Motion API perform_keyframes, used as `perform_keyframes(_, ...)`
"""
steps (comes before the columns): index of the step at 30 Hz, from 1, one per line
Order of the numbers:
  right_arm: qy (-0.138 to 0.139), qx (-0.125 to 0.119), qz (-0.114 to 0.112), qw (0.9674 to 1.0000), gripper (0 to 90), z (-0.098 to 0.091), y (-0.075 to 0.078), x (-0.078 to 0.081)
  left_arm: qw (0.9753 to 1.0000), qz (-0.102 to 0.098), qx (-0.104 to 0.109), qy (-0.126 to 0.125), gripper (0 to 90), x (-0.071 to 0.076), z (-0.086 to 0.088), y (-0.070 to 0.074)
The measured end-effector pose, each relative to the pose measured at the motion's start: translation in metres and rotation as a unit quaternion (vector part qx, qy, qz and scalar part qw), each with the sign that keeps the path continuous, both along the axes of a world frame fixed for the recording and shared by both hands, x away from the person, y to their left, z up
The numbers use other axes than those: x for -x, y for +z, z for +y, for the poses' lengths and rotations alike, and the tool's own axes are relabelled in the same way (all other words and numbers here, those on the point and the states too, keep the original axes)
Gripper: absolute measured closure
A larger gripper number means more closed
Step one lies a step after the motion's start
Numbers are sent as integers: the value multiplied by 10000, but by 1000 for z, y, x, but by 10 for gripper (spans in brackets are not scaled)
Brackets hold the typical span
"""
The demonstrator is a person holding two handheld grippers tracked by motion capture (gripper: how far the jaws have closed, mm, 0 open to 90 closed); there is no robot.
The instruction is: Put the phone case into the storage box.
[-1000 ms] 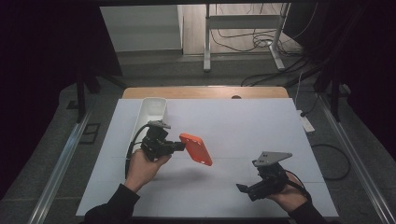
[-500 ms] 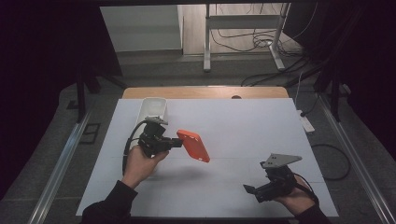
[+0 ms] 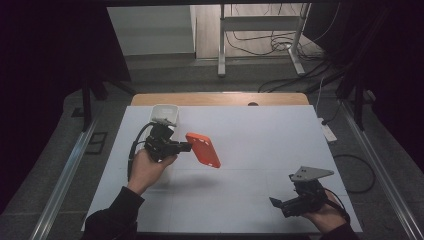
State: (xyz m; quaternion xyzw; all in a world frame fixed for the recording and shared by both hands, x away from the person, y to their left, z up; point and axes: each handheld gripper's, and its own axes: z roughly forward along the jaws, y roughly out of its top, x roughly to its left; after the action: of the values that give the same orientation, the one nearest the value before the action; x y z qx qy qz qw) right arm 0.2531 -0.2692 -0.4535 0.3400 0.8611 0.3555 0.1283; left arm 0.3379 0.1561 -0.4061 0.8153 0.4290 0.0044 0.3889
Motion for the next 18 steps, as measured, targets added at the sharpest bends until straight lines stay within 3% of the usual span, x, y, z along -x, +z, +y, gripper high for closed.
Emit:
perform_keyframes(8, -236, 38, -40, 9997, 0, -13, -1, 4, 9999, 14, -59, 129, 889, -9, 9, 7)
perform_keyframes(18, -598, -94, -50, 9982, 0, -30, 2, 11, 9994, -3, -186, 298, 890, -23, 17, 20)
